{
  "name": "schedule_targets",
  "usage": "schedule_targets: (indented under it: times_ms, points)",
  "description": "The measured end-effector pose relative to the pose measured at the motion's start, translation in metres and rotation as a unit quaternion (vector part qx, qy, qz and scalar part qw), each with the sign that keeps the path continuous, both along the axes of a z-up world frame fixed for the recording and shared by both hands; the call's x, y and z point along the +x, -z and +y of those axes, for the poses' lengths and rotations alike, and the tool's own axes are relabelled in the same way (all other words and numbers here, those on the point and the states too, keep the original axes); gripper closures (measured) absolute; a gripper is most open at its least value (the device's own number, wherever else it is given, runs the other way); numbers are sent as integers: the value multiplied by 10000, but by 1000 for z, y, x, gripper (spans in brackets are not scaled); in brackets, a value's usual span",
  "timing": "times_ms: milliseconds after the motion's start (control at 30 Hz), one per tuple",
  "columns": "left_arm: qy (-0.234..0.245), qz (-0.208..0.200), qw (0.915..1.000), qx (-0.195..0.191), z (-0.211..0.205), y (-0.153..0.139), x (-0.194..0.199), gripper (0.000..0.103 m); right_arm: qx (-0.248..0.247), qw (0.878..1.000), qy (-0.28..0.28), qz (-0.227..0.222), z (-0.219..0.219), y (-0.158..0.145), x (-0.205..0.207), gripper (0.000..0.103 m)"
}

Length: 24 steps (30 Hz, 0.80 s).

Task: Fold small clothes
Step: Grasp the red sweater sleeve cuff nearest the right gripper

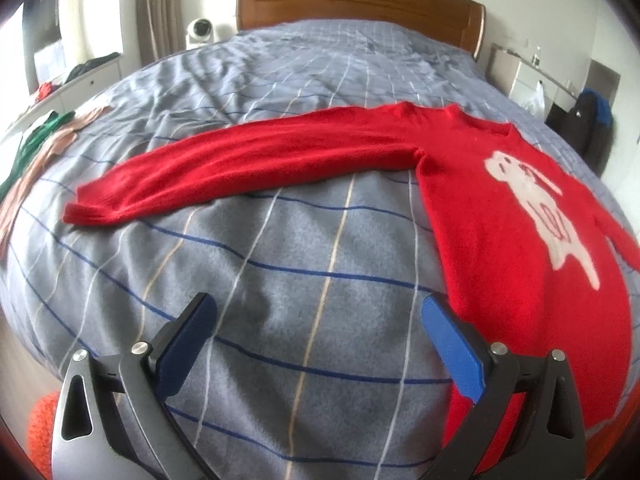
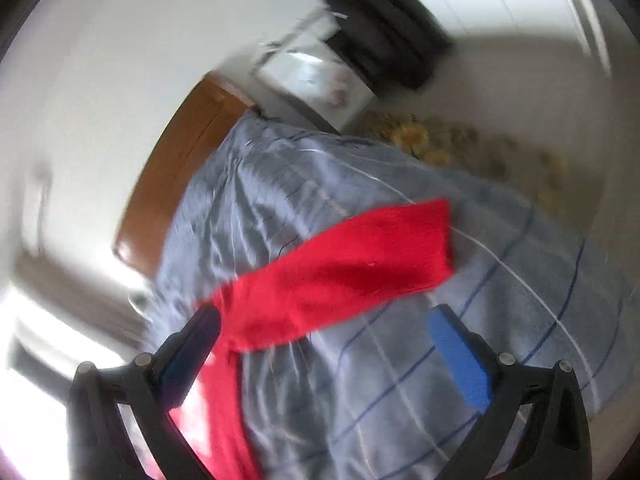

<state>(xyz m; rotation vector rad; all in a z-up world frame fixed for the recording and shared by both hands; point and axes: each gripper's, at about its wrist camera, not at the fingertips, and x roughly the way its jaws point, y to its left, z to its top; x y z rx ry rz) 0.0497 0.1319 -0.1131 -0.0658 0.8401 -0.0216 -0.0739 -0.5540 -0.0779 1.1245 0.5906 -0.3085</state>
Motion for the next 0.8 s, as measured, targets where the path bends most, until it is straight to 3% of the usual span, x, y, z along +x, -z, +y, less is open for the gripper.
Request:
schedule_targets:
  times_ms: [100,267,300,433,600,667,800]
  points:
    - [-17,18,10000,-2,1,1,-1,0,728,9969,281,-96,-14,20,-7,7]
    - [-11,76,9999,66,-1,5,-2,0,916,9952,239,-252,-27,40,1,21]
    - [-6,69,9999,94,-2,5,-4,0,880,9955,305,-195,-35,45,7,25]
    - [-19,69,9999,146,-2,6,-6,0,715,9958,571,-64,-48,60,21,57]
    - [-42,139,9997,175,-4,9,-4,0,442,9982,408,81,-46,61,38,74]
    - [-31,146,9997,211,-5,10,-4,0,192,9986,292,390,-44,60,44,95]
    - [-21,129,9997,199,-5,9,-5,0,-473,9963,156,695,-36,37,54,98]
